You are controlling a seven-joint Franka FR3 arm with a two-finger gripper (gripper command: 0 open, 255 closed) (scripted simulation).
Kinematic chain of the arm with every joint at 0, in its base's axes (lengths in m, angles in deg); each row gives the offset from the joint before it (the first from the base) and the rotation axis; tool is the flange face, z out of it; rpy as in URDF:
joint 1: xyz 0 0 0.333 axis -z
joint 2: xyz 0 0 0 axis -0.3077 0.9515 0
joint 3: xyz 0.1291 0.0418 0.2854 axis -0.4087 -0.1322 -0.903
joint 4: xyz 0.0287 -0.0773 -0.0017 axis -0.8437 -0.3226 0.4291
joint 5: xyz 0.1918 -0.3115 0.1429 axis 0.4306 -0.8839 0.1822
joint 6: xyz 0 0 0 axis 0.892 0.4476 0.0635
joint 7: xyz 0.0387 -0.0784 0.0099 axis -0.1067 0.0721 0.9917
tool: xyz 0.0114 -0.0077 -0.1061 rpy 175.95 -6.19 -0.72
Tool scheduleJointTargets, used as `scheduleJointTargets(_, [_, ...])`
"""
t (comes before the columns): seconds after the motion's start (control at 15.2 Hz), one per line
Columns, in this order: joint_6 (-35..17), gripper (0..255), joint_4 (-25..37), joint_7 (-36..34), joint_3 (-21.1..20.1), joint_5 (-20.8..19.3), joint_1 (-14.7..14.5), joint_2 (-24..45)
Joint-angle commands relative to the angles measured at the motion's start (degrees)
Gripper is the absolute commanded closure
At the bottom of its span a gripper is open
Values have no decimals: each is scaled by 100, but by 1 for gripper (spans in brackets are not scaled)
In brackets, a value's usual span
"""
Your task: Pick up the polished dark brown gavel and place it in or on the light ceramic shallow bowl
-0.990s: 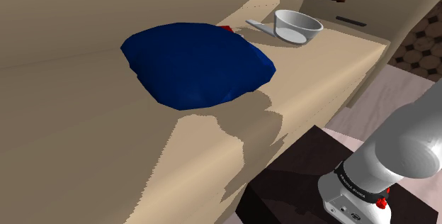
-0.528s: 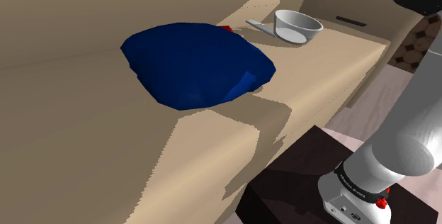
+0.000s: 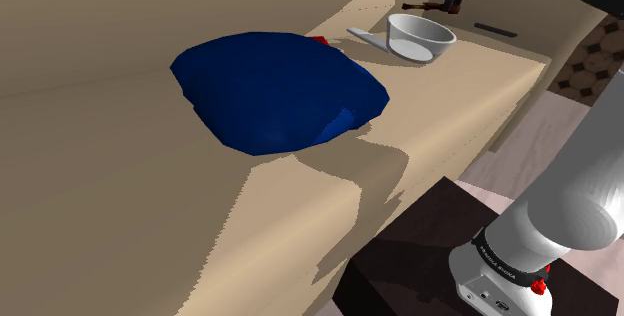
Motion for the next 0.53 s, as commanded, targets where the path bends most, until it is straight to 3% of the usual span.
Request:
scheduleJointTargets(0.0, [-188,255,-260,-24,-10,-53,-35,-89])
scheduleJointTargets(0.46, [-562,255,-754,-80,-35,-137,-93,-233])
